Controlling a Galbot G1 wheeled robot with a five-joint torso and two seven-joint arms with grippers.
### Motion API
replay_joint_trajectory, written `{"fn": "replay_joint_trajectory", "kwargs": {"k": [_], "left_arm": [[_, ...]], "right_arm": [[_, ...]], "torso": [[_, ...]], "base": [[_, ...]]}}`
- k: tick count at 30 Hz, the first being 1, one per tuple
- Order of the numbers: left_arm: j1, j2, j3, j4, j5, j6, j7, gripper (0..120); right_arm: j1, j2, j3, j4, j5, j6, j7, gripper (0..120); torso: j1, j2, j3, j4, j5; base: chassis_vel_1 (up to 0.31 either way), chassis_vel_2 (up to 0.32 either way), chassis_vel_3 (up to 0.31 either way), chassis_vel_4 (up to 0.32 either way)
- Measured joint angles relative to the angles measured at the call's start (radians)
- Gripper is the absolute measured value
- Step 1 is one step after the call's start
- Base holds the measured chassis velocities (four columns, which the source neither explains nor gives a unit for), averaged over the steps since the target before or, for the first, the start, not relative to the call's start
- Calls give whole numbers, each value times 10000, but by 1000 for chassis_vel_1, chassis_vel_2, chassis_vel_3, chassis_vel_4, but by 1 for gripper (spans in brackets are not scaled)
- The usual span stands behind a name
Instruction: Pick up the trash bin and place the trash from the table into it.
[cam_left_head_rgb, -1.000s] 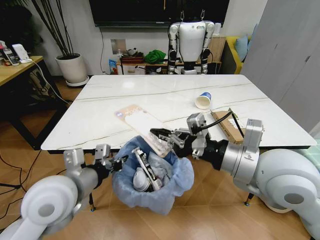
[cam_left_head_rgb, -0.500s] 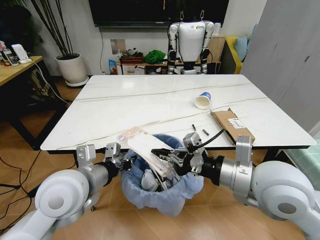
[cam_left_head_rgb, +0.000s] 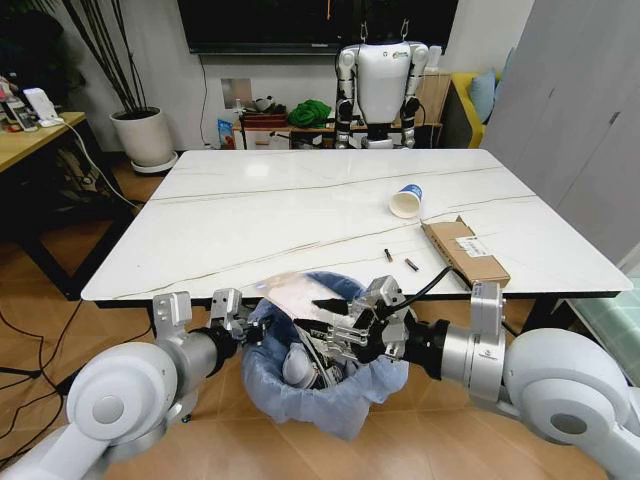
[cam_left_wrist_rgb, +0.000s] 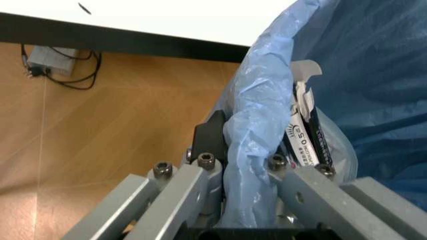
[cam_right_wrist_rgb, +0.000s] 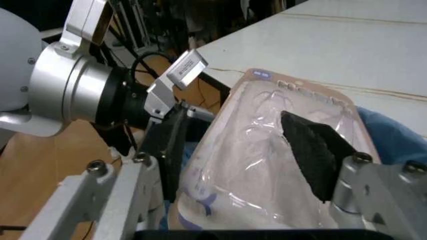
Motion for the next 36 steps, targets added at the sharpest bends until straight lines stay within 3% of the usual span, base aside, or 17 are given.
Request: {"fn": "replay_joint_trajectory", "kwargs": {"k": [11,21,30,33,36], "left_arm": [[290,226,-335,-233,-63,-1,40,3],[830,367,-494,-408,80,-1,43,3],[2074,427,-547,-575,919,0,221,3],[2494,513,-650,-645,1150,-1,251,3],[2678,583,-695,-731,1211,0,263,3]], "right_arm": [[-354,-43,136,-1,-550,143,-253,98],[-105,-20,411,0,-142,368,269,100],[717,534,944,1,1256,415,2627,100],[654,1059,1226,-86,1461,415,3817,100],[532,1402,1488,-691,1411,380,4214,100]], "torso": [[0,0,0,0,0],[0,0,0,-2,0],[0,0,-1,0,-2],[0,0,-1,0,0],[0,-1,-1,-1,-1]], "base": [[0,0,0,0],[0,0,0,0],[0,0,0,0],[0,0,0,0],[0,0,0,0]]}}
